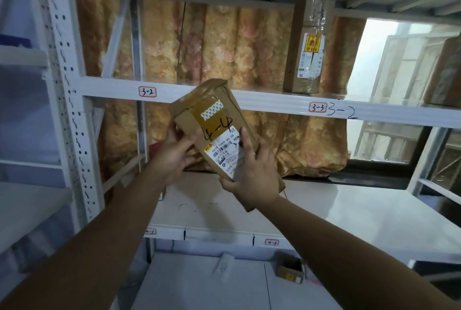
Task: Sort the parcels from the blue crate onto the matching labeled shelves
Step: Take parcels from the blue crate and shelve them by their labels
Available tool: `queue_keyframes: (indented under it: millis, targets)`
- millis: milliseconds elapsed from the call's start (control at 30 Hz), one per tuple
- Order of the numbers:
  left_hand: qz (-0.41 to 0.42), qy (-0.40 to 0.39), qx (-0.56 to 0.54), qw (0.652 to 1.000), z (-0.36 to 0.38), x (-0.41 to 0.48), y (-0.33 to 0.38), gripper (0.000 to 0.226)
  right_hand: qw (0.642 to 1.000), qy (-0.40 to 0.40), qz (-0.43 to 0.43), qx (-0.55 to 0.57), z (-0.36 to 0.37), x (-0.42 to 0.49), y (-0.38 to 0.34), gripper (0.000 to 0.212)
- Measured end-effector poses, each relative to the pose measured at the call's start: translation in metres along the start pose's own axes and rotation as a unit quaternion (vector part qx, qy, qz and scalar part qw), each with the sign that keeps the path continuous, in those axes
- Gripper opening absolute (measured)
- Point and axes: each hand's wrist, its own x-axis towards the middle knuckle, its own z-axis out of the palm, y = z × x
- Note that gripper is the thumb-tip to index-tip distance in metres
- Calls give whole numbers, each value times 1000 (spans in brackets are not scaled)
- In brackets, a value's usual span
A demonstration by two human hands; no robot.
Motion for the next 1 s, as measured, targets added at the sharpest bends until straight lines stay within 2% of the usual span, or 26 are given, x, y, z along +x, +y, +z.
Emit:
queue_keyframes:
  millis: [67,133,200,300,367,467,600,667,800,900,1000]
  targets:
    - [-22,0,-62,998,-4,-1,-7,43,1000,-11,-16,18,9,-9,4,127]
    - [-47,4,-100,994,-12,1,-19,36,996,-51,-20,68,15,-18,13,125]
    - [-64,-13,-43,997,-12,0,-33,46,990,-74,-3,117,20,-22,19,118]
    - [-71,-50,64,994,3,-6,-60,59,978,-53,68,192,26,-23,28,100]
    - [-73,-49,50,995,13,-7,-75,57,970,-39,85,226,29,-21,34,93]
    - [-97,-45,36,994,29,0,-90,64,956,-47,103,271,26,-10,44,94]
    - [-89,-99,66,989,59,9,-103,81,923,-11,185,338,18,-4,73,87]
    - [-86,-123,87,985,76,13,-113,86,917,8,206,340,12,-9,90,84]
    - [-91,-155,122,976,121,17,-141,74,914,36,241,324,1,-24,131,83]
    - [-117,-185,110,970,157,14,-155,78,916,44,265,296,-7,-39,164,89]
    - [-122,-179,85,973,192,17,-167,69,929,45,261,257,-18,-44,197,85]
